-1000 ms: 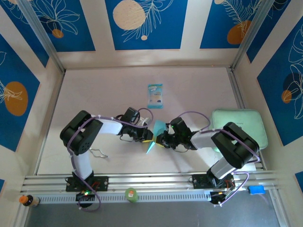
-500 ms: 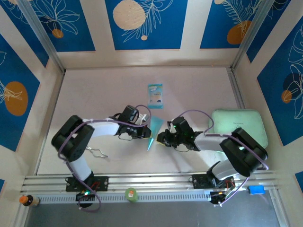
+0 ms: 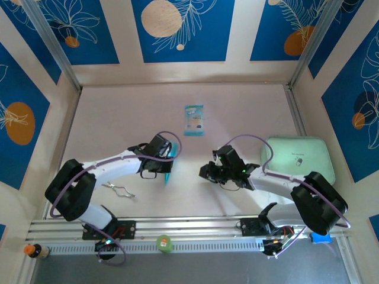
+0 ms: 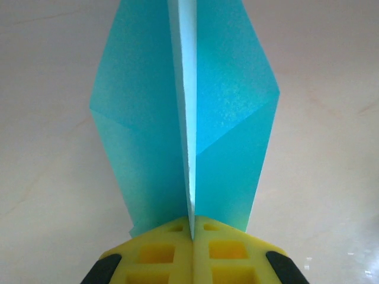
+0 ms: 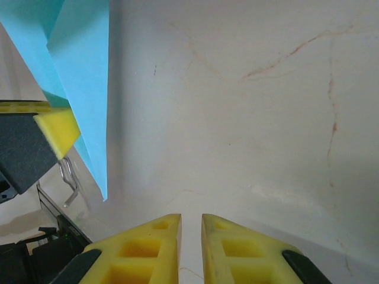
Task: Fold a paper plane with a square sheet of paper (pick it up from the middle)
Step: Turn over a paper plane at the center of the table.
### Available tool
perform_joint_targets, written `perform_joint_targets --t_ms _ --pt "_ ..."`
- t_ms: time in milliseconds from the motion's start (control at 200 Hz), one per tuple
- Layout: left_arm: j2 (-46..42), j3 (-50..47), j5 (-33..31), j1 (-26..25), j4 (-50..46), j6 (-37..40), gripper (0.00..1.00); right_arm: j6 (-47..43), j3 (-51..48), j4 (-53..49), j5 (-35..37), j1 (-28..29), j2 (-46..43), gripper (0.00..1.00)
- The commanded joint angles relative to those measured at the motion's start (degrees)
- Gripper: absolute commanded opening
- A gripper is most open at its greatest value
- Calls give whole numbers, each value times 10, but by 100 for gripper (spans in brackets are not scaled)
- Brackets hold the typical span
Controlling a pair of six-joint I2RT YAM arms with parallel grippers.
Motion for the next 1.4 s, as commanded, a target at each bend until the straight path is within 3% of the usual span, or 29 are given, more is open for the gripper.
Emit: perform_joint_targets --t_ms 0,700,1390 --pt "-19 -10 -52 -8 -41 -2 1 -13 28 -5 -3 12 14 17" --pt "11 -9 -55 -29 -40 -12 9 -6 48 65 -48 33 79 18" --pt "-5 -35 -16 -44 3 -16 9 70 152 164 -89 35 234 36"
